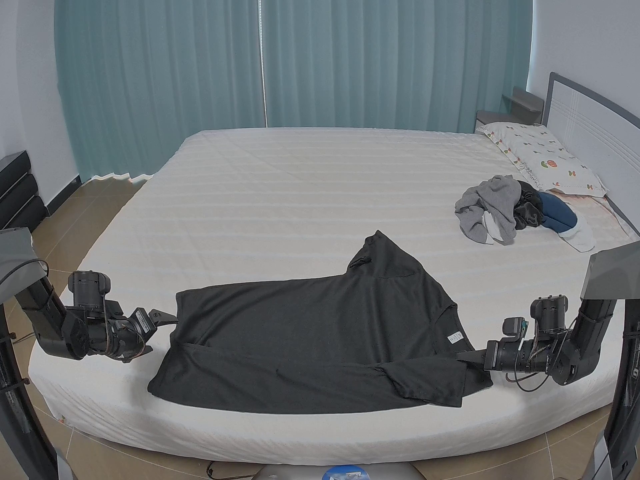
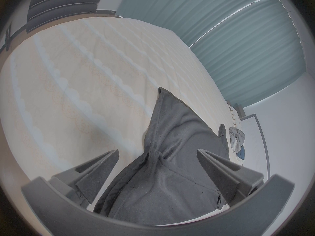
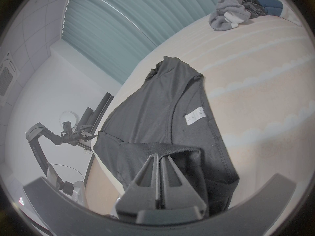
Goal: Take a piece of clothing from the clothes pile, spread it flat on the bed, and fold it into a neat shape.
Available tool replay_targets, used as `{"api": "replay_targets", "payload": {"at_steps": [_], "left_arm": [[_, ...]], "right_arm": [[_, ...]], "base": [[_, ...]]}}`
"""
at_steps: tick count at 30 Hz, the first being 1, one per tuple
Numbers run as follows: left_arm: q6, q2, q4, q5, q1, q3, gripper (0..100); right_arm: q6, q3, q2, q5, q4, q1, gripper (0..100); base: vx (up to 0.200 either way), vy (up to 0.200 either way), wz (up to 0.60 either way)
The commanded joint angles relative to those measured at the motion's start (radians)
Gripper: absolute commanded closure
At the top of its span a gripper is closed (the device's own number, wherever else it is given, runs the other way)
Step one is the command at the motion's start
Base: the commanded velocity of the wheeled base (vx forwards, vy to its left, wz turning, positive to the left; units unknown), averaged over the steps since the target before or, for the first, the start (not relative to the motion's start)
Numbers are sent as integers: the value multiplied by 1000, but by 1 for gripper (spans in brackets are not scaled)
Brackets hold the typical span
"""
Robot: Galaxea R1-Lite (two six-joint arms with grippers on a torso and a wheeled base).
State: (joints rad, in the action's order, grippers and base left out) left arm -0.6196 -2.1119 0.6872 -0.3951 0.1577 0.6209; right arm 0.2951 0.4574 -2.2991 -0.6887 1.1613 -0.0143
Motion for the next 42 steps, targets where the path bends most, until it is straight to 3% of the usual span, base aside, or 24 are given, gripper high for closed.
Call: {"api": "replay_targets", "payload": {"at_steps": [1,11,19,26,42], "left_arm": [[0,15,2,-1,-18,-12,0],[-3,-11,3,18,-70,-1,0],[-20,-14,0,24,-95,33,0],[-69,-49,5,104,-124,91,0],[-60,-80,69,104,-141,66,0]], "right_arm": [[19,-39,44,-5,38,4,100],[114,-71,47,-6,189,45,100],[121,-123,47,-6,299,37,100],[122,-145,63,-6,339,42,100],[153,-163,70,-6,403,43,100]], "base": [[0,0,0],[0,0,0],[0,0,0],[0,0,0],[0,0,0]]}}
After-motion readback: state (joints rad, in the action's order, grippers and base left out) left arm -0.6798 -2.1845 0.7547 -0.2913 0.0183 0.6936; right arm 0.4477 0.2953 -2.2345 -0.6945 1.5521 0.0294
